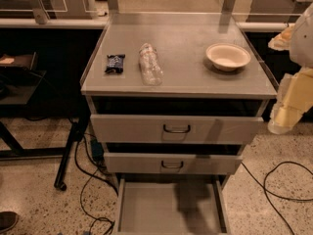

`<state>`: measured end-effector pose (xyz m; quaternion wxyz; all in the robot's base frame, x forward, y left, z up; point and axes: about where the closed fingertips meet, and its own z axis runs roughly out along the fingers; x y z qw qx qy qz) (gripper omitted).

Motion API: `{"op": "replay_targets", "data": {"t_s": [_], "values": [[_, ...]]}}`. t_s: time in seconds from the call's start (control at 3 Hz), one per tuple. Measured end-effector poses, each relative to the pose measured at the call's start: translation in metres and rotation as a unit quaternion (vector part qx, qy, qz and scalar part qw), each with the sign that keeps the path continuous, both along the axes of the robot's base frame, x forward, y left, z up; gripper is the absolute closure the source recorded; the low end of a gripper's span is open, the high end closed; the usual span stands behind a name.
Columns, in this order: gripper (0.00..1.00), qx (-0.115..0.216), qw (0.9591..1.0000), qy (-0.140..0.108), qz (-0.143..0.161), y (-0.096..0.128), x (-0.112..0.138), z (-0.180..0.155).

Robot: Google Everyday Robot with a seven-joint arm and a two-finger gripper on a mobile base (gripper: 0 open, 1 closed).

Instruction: Place water bottle into bottom drawer

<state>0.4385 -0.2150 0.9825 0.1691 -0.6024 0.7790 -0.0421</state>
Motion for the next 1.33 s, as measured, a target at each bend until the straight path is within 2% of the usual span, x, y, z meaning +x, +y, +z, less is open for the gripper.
{"op": "replay_targets", "data": {"t_s": [0.33,0.67,1.0,1.33], "values": [[0.0,0.0,1.0,0.0,0.0,0.0,0.0,0.0],[0.0,0.01,0.9998,-0.001,-0.018,0.005,-0.009,-0.008],[0.0,0.014,0.9985,-0.005,-0.053,0.026,-0.012,-0.017],[0.0,0.025,0.9948,-0.01,-0.099,0.05,-0.012,-0.012]]}}
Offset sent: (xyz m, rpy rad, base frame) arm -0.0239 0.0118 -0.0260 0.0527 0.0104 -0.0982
